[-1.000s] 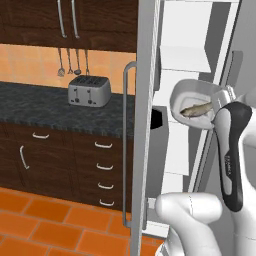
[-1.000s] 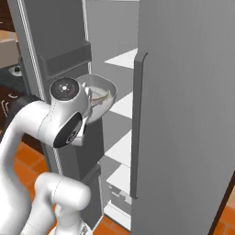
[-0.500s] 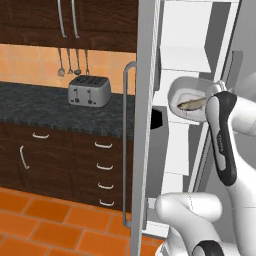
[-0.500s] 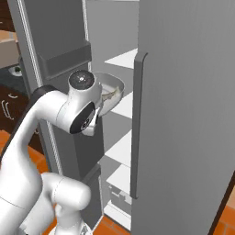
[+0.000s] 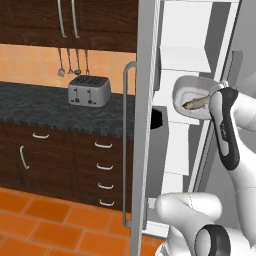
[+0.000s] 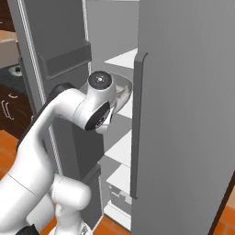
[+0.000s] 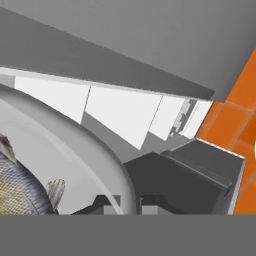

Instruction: Take the meat container that has the fish and place it on the second highest rack of the freezer. Then take the vegetable container that has the broccoli and cucumber and place it on the highest rack of the freezer.

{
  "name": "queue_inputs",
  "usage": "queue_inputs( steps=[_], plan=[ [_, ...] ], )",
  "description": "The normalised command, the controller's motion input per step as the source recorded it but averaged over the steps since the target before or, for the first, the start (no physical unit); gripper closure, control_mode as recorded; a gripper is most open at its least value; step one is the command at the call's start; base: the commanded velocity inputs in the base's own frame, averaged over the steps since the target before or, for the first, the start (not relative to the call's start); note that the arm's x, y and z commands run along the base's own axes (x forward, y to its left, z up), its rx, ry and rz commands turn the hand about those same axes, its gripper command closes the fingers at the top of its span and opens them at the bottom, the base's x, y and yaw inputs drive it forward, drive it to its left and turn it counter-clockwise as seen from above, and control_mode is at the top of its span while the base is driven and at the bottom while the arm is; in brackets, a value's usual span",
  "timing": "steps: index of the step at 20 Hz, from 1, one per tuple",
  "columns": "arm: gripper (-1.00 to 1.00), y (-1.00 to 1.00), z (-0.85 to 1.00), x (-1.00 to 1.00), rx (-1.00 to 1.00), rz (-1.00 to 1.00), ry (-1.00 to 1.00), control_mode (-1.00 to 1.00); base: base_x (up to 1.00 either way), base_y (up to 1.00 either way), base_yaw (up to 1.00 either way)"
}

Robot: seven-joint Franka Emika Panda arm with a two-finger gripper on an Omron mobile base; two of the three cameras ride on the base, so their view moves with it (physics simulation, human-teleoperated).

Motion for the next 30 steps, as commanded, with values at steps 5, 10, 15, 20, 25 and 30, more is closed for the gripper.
queue_inputs(
  steps=[5, 10, 15, 20, 25, 30],
  plan=[
    [1.0, -0.04, -0.22, 0.3, -0.02, 0.0, 0.0, -1.0, 0.0, 0.0, 0.0],
    [1.0, 0.05, -0.01, 0.42, -0.01, 0.0, 0.01, -1.0, 0.0, 0.0, 0.0],
    [1.0, -0.02, -0.3, 0.35, -0.04, 0.0, 0.01, -1.0, 0.0, 0.0, 0.0],
    [1.0, 0.0, -0.29, 0.34, -0.03, 0.0, 0.01, -1.0, 0.0, 0.0, 0.0],
    [1.0, -0.15, -0.2, 0.3, 0.0, 0.0, 0.01, -1.0, 0.0, 0.0, 0.0],
    [1.0, -0.03, -0.13, 0.33, 0.02, -0.02, 0.0, -1.0, 0.0, 0.0, 0.0]
  ],
)
